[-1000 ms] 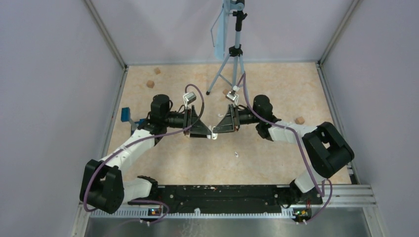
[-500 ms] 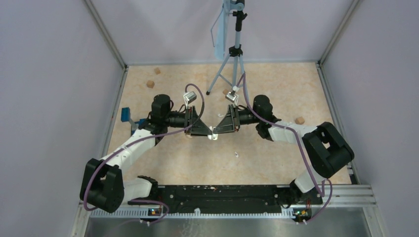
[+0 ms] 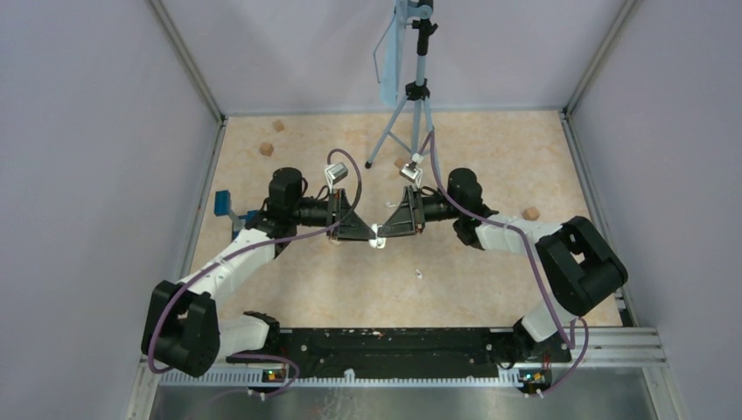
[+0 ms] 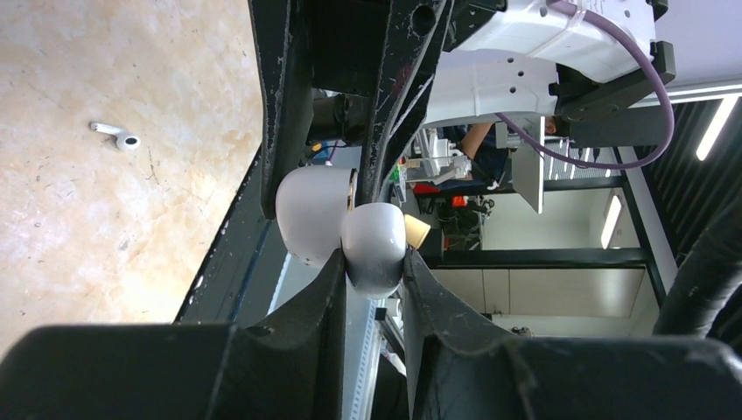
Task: Insert the wireless bluetooth earbuds into the charging case
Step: Pass from the right arm to the left
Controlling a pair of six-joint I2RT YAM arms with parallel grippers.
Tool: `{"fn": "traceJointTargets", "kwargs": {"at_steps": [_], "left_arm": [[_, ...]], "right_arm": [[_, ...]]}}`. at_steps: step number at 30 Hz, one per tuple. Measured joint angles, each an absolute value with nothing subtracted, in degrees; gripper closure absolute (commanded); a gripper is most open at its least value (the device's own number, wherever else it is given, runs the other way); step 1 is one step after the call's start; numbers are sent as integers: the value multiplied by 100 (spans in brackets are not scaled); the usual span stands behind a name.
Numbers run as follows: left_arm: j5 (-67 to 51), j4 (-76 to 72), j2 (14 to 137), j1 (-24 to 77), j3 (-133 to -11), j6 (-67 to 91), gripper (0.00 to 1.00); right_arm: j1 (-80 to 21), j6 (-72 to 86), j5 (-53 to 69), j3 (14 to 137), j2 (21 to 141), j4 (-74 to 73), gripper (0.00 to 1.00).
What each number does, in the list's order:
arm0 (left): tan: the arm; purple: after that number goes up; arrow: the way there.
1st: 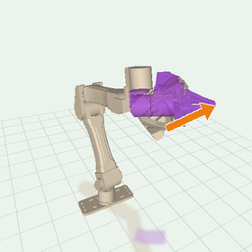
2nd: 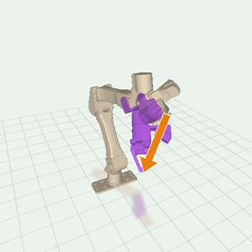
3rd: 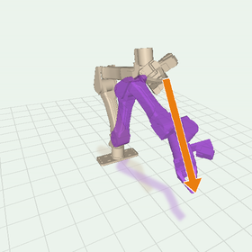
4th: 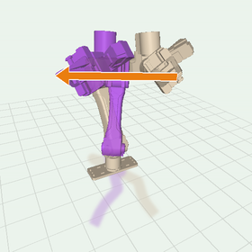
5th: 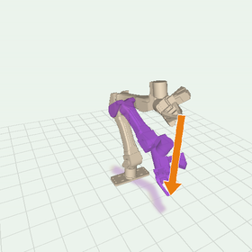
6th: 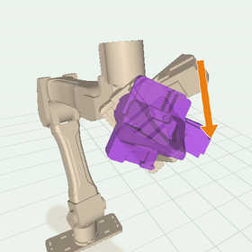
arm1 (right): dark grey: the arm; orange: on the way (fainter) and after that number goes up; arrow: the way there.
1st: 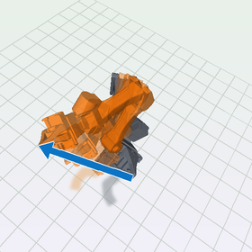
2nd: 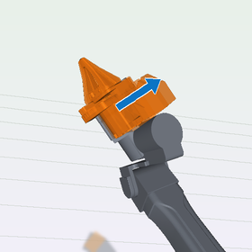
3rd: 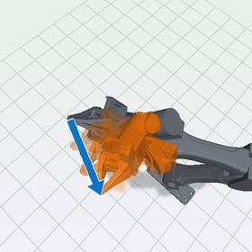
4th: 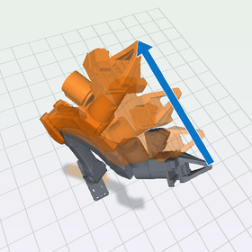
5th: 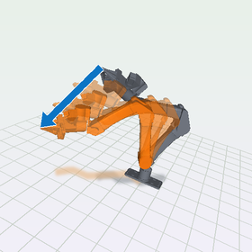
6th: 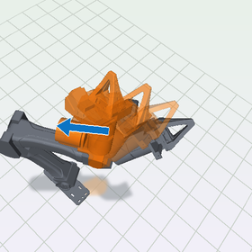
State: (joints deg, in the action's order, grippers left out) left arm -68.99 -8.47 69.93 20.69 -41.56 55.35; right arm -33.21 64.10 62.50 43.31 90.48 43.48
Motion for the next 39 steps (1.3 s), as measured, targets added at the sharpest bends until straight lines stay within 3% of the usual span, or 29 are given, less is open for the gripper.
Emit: {"fn": "traceJointTargets", "kwargs": {"at_steps": [3, 8, 11, 22, 28, 32, 33, 39], "left_arm": [[-6864, -801, 7026, 2069, -4156, 5505, 68], [-6853, -744, 7091, 2073, -4158, 5404, 48], [-6851, -707, 7118, 2075, -4165, 5365, 44], [-6849, -676, 7140, 2073, -4169, 5328, 70], [-6823, -631, 7140, 2075, -4169, 5301, 92], [-6783, -578, 7142, 2075, -4169, 5277, 96], [-6761, -556, 7144, 2075, -4169, 5269, 97], [-6742, -228, 7229, 2021, -4372, 5030, 100]], "right_arm": [[-3321, 6285, 6191, 4331, 9008, 4169, 100], [-3321, 6123, 6132, 4331, 8962, 3933, 100], [-3321, 6101, 6112, 4331, 8962, 3903, 100], [-3321, 6099, 6112, 4331, 8962, 3894, 100], [-3321, 6058, 6104, 4331, 8962, 3789, 99], [-3321, 5994, 6084, 4346, 8958, 3629, 45], [-3321, 5946, 6080, 4377, 8949, 3531, 39], [-3173, 5387, 5699, 4440, 8678, 2493, 32]]}}
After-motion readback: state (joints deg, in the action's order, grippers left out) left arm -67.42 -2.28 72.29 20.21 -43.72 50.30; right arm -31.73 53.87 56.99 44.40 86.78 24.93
